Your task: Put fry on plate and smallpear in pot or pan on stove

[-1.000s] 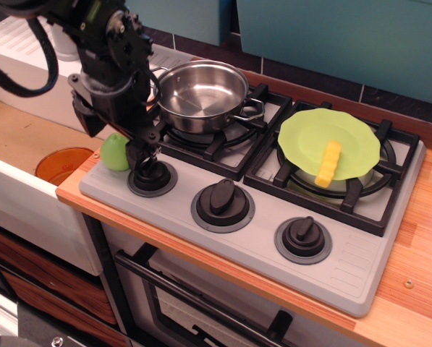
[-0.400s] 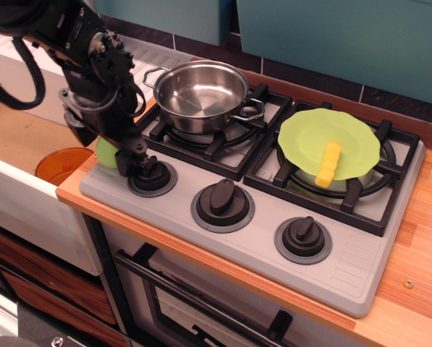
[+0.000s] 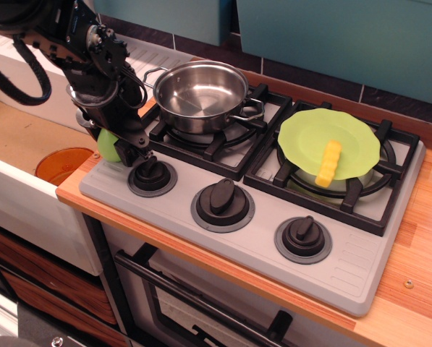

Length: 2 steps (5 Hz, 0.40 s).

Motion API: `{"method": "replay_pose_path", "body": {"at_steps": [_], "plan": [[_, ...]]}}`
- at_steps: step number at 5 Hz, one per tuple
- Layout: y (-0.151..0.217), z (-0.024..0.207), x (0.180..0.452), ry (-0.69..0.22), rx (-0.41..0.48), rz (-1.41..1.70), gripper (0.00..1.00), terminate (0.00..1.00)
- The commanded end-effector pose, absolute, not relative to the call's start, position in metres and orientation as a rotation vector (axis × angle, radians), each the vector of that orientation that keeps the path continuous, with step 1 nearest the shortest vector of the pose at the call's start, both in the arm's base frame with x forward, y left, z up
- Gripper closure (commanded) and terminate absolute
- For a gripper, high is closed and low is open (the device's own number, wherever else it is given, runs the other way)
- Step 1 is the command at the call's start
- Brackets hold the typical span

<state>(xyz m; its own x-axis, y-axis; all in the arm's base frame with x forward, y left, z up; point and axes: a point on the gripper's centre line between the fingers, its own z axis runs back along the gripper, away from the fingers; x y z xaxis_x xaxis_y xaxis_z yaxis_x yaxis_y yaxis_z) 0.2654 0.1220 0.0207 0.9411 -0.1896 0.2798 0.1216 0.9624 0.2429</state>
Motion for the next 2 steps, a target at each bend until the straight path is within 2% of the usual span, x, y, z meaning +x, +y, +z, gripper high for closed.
{"method": "replay_pose_path", "body": {"at_steps": [1,2], "plan": [[0.119,0.066,0.274,-0.236,0.281,-0.128,1.0,0.0],[0.121,0.103,0.289,-0.19,0.342,-0.107,1.0,0.0]]}}
